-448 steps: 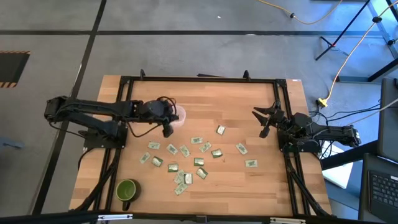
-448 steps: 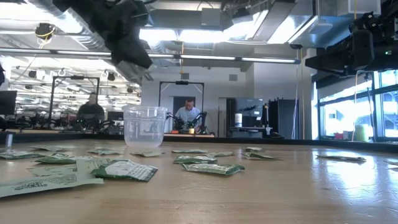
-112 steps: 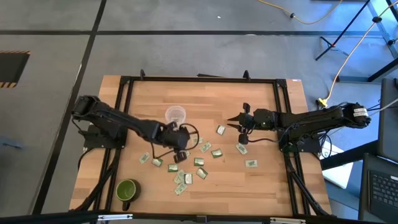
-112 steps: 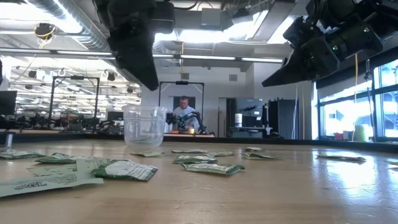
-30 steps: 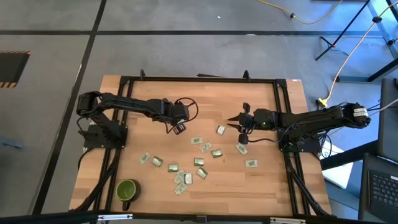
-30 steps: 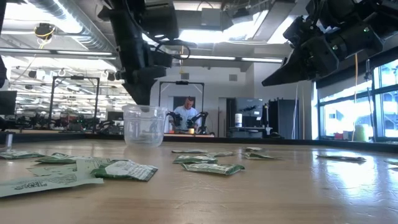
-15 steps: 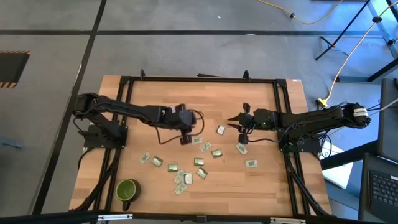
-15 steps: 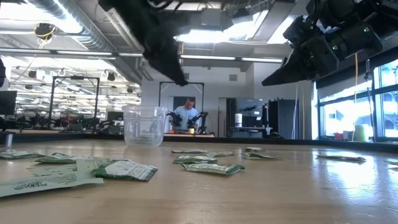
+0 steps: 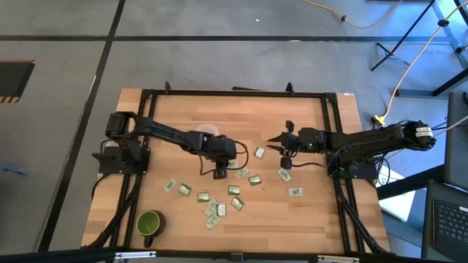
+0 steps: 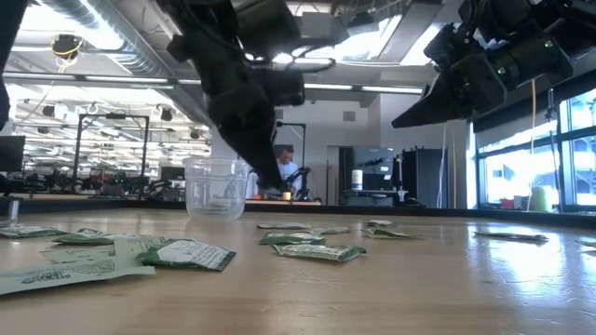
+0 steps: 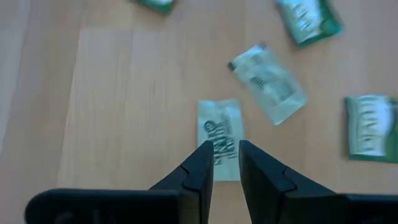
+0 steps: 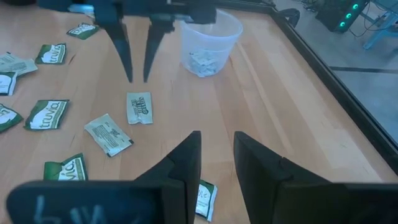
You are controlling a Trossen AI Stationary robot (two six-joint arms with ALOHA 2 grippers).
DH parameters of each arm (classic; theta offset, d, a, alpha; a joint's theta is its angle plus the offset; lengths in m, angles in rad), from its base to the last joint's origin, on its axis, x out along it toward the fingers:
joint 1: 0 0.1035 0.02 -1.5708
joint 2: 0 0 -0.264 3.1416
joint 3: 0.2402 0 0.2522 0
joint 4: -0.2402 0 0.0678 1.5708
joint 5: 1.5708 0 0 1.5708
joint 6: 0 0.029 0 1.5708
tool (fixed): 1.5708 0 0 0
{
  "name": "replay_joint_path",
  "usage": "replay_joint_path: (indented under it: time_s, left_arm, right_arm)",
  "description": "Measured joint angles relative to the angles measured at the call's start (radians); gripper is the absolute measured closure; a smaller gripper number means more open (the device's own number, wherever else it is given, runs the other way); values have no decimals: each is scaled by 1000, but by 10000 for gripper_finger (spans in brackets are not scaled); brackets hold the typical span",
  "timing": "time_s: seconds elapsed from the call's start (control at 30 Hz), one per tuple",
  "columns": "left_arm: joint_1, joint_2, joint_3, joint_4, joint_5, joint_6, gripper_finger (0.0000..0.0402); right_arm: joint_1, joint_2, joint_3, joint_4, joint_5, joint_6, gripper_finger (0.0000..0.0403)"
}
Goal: Pick and place Stevia / Truvia into bins
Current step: Put the light green stevia packet into the transparent container
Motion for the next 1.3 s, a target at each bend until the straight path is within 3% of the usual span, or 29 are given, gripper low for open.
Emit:
replay_joint_path:
  time_s: [0.73, 1.0, 1.3]
  left_arm:
    - [-24, 15, 0, -4, 8, 24, 333]
    - [-24, 96, 0, -1, 5, 32, 335]
    - [-16, 106, 1, 6, 0, 24, 359]
  right_arm:
    - [0, 0, 0, 1, 0, -2, 304]
    - [0, 0, 0, 6, 0, -2, 304]
    - [0, 0, 0, 5, 0, -2, 304]
